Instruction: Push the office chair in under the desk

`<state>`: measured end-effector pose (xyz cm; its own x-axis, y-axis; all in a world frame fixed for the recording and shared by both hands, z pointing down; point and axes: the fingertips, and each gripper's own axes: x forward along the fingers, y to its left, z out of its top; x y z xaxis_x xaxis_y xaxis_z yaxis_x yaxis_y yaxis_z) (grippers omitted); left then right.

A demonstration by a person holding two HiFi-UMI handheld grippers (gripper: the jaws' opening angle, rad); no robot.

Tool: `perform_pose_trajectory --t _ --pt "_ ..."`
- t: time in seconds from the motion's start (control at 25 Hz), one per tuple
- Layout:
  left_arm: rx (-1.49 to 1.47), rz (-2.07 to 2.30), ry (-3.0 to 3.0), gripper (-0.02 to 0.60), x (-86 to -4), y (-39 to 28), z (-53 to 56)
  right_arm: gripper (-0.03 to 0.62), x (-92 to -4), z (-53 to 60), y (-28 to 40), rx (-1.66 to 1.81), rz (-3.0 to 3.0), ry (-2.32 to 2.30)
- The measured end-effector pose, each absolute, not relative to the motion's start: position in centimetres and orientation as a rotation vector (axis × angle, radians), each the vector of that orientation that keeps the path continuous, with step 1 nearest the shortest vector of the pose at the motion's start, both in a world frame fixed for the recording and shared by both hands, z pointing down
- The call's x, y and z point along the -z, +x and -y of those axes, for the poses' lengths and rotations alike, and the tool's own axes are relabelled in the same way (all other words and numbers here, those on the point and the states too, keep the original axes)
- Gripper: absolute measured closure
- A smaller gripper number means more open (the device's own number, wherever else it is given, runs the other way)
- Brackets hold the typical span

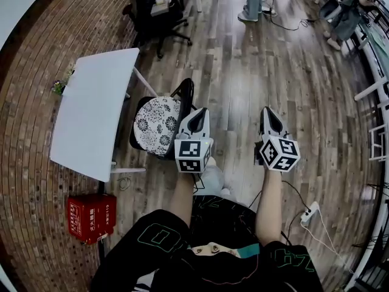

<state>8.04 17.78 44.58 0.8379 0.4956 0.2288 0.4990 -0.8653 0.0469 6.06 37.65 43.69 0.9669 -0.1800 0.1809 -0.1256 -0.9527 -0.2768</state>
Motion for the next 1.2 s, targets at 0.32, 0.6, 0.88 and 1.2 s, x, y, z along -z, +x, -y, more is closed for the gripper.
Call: perform_pose_trajectory --t 0.32,0.6,0.88,1.2 --pt "0.415 0.841 -2.999 0.574 -45.1 17.5 -18.4 0.589 -44.6 -34.6 15.6 0.353 -0.312 -2.841" --pt "0.461 0.762 -3.014 0.574 -46.0 21.8 -16.1 0.59 -45.1 -34.2 20.8 0.374 -0.327 -2.822" --pt "0.475 0.496 -3.09 0.574 -46.4 24.2 -11.2 0.591 -45.4 -27.6 26.4 0.412 -0.649 -2.796" --pt "0.47 -0.093 -3.187 0.574 -47.3 23.7 -3.0 0.591 -45.5 -17.8 33.1 0.462 -1.162 -2.652"
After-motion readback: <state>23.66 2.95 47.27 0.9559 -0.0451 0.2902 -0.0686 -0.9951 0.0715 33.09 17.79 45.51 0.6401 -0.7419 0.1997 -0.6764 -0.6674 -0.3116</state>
